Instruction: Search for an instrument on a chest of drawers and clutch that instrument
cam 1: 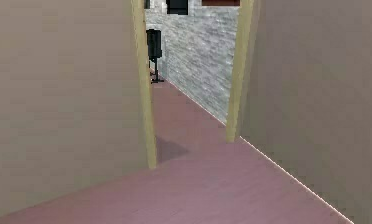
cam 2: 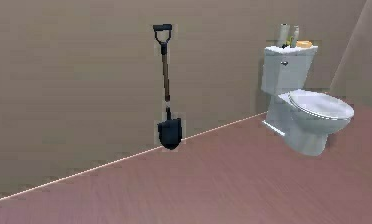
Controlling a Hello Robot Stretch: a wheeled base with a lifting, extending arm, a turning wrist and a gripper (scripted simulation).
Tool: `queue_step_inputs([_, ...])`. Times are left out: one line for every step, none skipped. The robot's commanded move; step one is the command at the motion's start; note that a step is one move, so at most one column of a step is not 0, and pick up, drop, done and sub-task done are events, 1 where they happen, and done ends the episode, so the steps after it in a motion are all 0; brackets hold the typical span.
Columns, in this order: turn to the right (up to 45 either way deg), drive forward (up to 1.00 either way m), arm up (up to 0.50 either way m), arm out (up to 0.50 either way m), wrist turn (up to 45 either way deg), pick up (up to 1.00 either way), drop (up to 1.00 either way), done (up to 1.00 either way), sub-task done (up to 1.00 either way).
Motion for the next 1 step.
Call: queue_step_inputs([3.0,0.0,0.0,0.0,0.0,0.0,0.0,0.0,0.0])
